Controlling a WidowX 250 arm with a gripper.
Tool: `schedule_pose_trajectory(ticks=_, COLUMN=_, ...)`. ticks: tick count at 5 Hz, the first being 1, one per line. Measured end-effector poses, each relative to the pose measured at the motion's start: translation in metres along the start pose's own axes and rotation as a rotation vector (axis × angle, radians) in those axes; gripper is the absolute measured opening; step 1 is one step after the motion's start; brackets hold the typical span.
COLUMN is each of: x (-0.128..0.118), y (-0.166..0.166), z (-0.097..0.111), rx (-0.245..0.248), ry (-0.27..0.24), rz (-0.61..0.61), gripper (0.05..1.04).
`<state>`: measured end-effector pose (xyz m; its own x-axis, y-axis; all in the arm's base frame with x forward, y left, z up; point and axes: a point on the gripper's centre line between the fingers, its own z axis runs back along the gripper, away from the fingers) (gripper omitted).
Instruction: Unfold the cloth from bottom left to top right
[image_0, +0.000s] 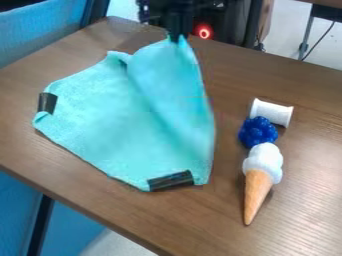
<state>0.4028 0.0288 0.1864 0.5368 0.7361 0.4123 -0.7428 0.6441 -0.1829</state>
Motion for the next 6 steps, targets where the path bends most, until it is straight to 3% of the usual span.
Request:
schedule_pose_trajectory(ticks=2, x=-0.012, y=-0.035, z=0.0, rx=-0.024, ry=0.011, rz=-0.022, gripper=0.051)
schedule_pose_trajectory(ticks=6, x=-0.025, y=-0.069, z=-0.024, rx=0.012, ry=0.036, rz=-0.004, gripper=0.051)
